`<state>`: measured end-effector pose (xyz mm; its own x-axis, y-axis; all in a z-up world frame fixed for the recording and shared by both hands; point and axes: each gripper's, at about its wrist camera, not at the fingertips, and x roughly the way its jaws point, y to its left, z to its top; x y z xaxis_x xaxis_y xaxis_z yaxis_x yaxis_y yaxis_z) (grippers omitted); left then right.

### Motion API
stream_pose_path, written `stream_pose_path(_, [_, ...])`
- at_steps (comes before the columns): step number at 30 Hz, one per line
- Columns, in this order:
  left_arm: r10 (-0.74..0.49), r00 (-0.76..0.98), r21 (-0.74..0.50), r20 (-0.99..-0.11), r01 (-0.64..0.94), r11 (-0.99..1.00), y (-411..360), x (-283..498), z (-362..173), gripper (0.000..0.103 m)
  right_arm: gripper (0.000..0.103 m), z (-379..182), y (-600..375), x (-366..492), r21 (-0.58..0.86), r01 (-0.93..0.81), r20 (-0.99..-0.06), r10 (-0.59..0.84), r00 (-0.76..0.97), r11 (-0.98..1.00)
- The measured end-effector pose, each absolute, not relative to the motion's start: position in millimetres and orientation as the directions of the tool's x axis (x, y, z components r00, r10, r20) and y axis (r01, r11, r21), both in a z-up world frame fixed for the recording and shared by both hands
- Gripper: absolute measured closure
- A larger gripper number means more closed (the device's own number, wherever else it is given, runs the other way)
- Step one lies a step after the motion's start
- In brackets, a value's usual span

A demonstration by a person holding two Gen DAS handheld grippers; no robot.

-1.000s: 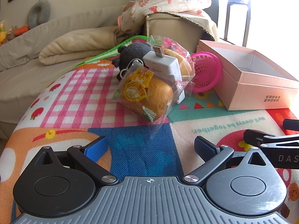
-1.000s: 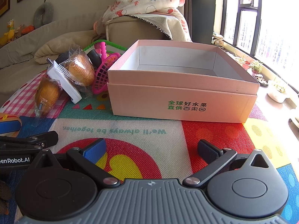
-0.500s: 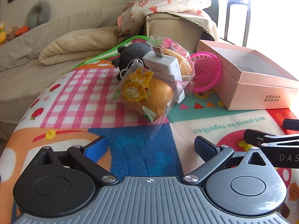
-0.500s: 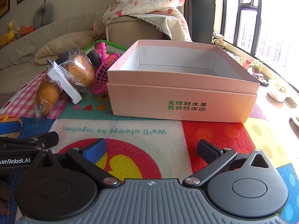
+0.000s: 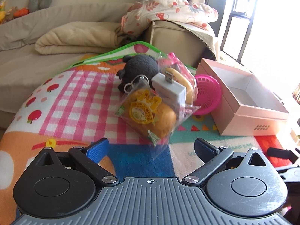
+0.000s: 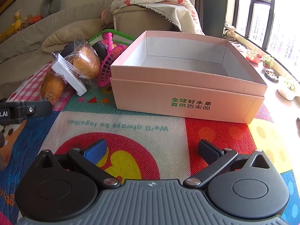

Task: Organize objects
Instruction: 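Reach the left tool toward the bagged bread roll and grasp it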

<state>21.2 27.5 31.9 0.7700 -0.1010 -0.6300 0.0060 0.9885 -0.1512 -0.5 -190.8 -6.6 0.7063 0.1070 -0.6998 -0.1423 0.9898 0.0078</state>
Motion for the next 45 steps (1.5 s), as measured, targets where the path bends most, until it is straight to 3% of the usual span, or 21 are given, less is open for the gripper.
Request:
stream_pose_path(4, [-0.07, 0.799, -0.179, -0.598, -0.048, 0.983, 39.5, 42.4, 39.1, 0.002, 0.0, -6.7, -188.4, 0.9, 0.008, -0.11, -0.713, 0.083, 0.696, 0.994])
stream_pose_path(12, [0.088, 0.754, 0.023, -0.651, -0.096, 0.995, 90.9, 35.6, 34.8, 0.002, 0.0, -6.4, -187.7, -1.4, 0.001, -0.117, -0.71, 0.083, 0.7, 0.993])
stream_pose_path(13, [0.053, 0.748, -0.017, -0.662, -0.085, 0.996, 97.6, 32.7, 36.3, 0.002, 0.0, -6.2, -187.7, -1.9, 0.0, -0.12, -0.709, 0.085, 0.7, 0.993])
stream_pose_path(17, [-0.253, 0.718, -0.371, -0.648, -0.008, 0.929, 110.5, 26.5, 41.9, 0.002, 0.0, -3.9, -188.8, -2.7, 0.008, -0.155, -0.71, 0.115, 0.695, 0.988])
stream_pose_path(20, [-0.286, 0.724, -0.445, -0.627, -0.032, 0.895, 90.2, 40.3, 40.4, 0.002, 0.0, 1.2, -185.2, -9.8, -0.004, -0.182, -0.688, 0.129, 0.714, 0.983])
stream_pose_path(24, [-0.201, 0.738, -0.37, -0.645, -0.07, 0.927, 59.4, 71.1, 33.0, 0.002, 0.0, 11.3, -181.1, -25.0, -0.062, -0.185, -0.639, 0.104, 0.762, 0.981])
stream_pose_path(33, [0.008, 0.742, 0.004, -0.671, -0.008, 1.0, 50.0, 68.4, 24.8, 0.001, 0.0, 20.5, -181.1, -46.2, -0.158, -0.206, -0.571, 0.081, 0.817, 0.966])
stream_pose_path(37, [-0.024, 0.74, -0.001, -0.672, 0.031, 1.0, 72.4, 60.2, 27.6, 0.003, 0.0, 23.3, -170.1, -43.7, -0.158, -0.254, -0.553, 0.128, 0.824, 0.954])
stream_pose_path(39, [-0.039, 0.75, -0.006, -0.66, 0.047, 0.999, 75.9, 59.3, 27.7, 0.011, 0.0, 25.9, -158.7, -39.7, -0.163, -0.295, -0.55, 0.161, 0.82, 0.941])
stream_pose_path(40, [-0.049, 0.762, -0.014, -0.646, 0.052, 0.999, 76.9, 59.5, 27.4, 0.025, 0.0, 27.7, -153.4, -38.0, -0.16, -0.315, -0.551, 0.18, 0.815, 0.936])
stream_pose_path(41, [-0.049, 0.77, -0.022, -0.636, 0.046, 0.999, 78.3, 60.5, 27.1, 0.032, 0.0, 29.6, -148.3, -36.3, -0.154, -0.335, -0.554, 0.2, 0.808, 0.93])
stream_pose_path(45, [-0.056, 0.771, -0.006, -0.634, 0.067, 0.998, 87.7, 55.5, 29.2, 0.039, 0.003, 36.8, -119.7, -27.5, -0.147, -0.431, -0.556, 0.286, 0.78, 0.89])
